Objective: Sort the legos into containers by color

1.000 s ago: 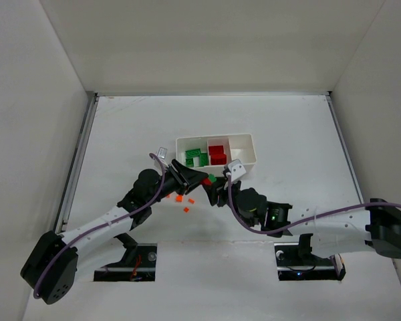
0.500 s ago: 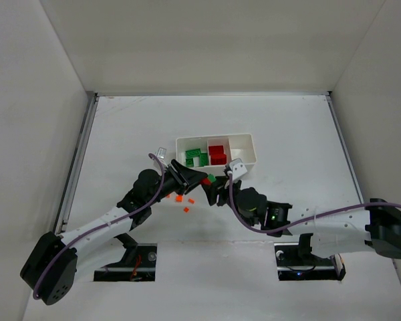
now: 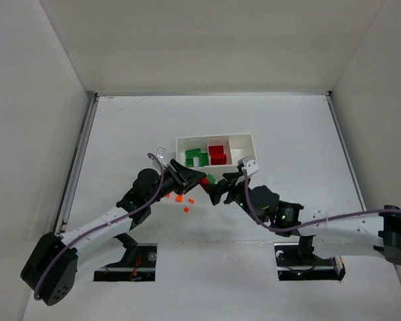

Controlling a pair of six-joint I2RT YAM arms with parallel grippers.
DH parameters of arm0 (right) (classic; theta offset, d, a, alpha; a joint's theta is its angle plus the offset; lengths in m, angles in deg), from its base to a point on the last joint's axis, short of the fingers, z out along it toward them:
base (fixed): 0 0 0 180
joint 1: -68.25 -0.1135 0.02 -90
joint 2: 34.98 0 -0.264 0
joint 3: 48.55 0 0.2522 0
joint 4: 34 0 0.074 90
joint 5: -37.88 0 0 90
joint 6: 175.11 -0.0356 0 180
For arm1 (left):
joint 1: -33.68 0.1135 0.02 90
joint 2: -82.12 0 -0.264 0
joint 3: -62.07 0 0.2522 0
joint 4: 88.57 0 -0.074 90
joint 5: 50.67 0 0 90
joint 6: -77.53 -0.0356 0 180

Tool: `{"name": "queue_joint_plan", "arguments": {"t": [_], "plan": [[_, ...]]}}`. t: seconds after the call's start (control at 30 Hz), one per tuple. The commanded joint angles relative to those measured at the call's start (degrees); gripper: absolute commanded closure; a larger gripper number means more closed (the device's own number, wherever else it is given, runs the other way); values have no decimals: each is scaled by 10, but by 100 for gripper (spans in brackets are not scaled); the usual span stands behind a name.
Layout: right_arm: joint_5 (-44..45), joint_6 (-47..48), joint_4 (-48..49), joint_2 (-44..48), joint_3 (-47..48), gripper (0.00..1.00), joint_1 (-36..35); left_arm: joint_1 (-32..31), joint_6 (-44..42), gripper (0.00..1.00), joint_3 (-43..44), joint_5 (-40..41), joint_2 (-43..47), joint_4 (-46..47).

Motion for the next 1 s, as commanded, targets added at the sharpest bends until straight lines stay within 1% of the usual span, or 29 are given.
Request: {"name": "queue_joint_plan", "arguments": {"t": [0.0, 0.1, 0.13, 0.23, 0.33, 0.53, 0.67, 0.77, 0.87, 0.97], "plan": [[-46, -55, 22, 63, -14, 14, 27, 12, -13, 87, 8, -18, 4, 32], [-110, -135, 16, 110, -29, 13, 73, 22, -13, 87, 2, -33, 11, 45], [-136, -175, 20, 121, -37, 12, 95, 25, -13, 87, -2, -38, 17, 53], [-184, -259, 28, 125, -54, 10, 136, 35, -20, 87, -17, -49, 28, 82], [-222, -317, 50, 112, -66, 9, 154, 42, -23, 87, -33, -56, 40, 111], [-278, -368, 122, 66, -79, 8, 161, 45, -27, 87, -50, -57, 56, 147], [-312, -404, 202, 29, -92, 8, 170, 44, -28, 87, -53, -57, 57, 152], [-327, -428, 265, -3, -101, 11, 174, 42, -27, 87, -56, -56, 59, 152], [-329, -451, 297, -33, -105, 15, 181, 44, -26, 87, -57, -56, 63, 152], [-331, -459, 314, -49, -104, 26, 181, 44, -26, 87, -58, -56, 67, 151]]}}
